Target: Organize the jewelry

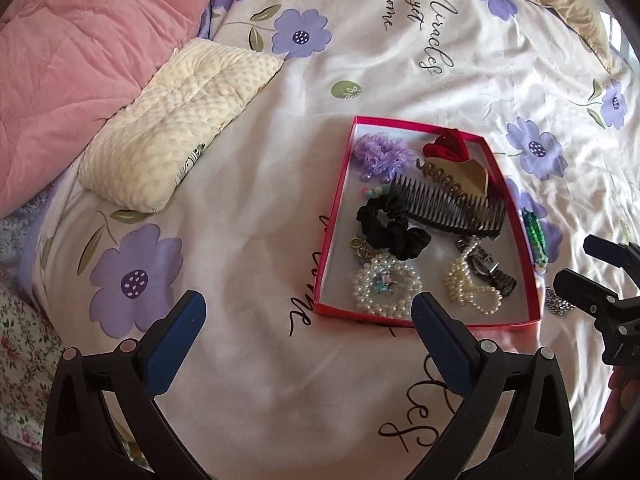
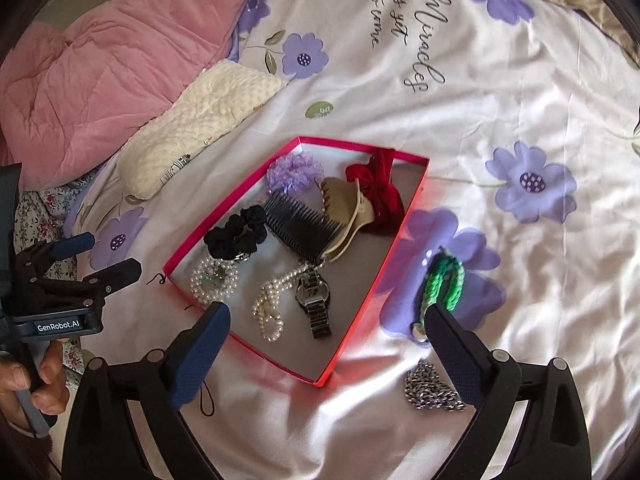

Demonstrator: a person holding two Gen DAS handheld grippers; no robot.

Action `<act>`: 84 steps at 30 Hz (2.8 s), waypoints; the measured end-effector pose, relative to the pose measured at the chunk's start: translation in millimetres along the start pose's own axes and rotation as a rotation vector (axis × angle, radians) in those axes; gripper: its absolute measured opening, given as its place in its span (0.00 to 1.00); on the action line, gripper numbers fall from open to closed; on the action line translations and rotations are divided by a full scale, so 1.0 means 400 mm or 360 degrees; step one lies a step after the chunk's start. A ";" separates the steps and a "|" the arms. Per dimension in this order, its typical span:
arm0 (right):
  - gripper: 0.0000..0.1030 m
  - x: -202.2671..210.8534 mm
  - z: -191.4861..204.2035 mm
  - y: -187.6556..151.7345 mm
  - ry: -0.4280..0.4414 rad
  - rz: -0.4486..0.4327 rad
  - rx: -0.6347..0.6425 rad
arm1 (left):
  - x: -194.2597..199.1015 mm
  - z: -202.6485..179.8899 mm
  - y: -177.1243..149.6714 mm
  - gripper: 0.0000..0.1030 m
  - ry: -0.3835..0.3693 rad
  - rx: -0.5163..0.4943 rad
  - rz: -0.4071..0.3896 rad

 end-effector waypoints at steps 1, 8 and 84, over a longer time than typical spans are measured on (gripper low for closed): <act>0.96 -0.004 -0.001 -0.004 0.0002 0.0004 -0.0006 | -0.004 0.001 -0.002 1.00 0.0000 0.0001 0.0004; 0.96 -0.032 0.003 -0.022 0.0021 0.0038 -0.0018 | -0.030 0.008 -0.011 1.00 0.0013 0.0014 0.0018; 1.00 0.199 -0.075 -0.060 0.0127 -0.0073 -0.0301 | 0.155 0.003 0.097 1.00 -0.0375 -0.0091 -0.0080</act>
Point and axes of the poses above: each gripper's, at about its wrist camera, not at the fingertips, and x roughly against the way its jaws point, z to its left, y to its top, the point moved 7 cm from there along -x, roughly the way its jaws point, and after that the axes turned 9 degrees about x, right-handed, at the moved point
